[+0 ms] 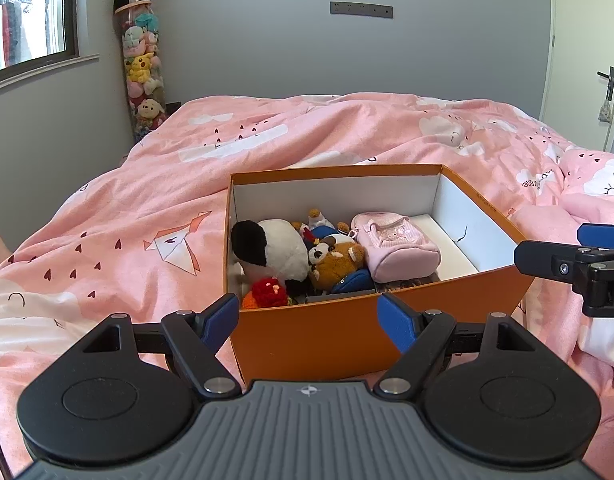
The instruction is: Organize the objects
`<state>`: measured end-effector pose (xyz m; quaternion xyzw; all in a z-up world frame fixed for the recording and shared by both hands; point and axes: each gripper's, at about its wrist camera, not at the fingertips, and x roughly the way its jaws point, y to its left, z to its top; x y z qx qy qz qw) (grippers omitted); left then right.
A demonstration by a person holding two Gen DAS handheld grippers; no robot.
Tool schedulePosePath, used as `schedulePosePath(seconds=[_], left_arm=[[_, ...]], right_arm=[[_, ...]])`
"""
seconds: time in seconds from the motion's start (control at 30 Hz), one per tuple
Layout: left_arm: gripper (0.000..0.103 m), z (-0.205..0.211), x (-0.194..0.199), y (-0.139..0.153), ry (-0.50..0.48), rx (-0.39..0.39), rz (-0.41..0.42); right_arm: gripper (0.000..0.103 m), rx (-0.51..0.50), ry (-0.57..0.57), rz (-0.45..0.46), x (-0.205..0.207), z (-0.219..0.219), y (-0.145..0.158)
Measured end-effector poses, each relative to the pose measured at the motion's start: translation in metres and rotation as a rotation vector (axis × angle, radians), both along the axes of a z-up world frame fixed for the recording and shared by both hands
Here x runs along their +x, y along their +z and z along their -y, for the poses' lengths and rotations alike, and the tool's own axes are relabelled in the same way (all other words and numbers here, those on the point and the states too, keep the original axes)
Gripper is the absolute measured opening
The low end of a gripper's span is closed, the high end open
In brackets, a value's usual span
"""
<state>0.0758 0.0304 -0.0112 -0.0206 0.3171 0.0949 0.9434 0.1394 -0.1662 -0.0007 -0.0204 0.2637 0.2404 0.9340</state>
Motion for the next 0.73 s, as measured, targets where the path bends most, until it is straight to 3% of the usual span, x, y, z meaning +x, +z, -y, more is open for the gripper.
schedulePosePath(seconds=[0.73], left_arm=[[0.092,0.0012,-0.0006,0.0003,0.005,-0.002,-0.002]], right_arm=[[0.102,-0.007,0.008,-0.016,-0.0001,-0.0033,-0.0041]])
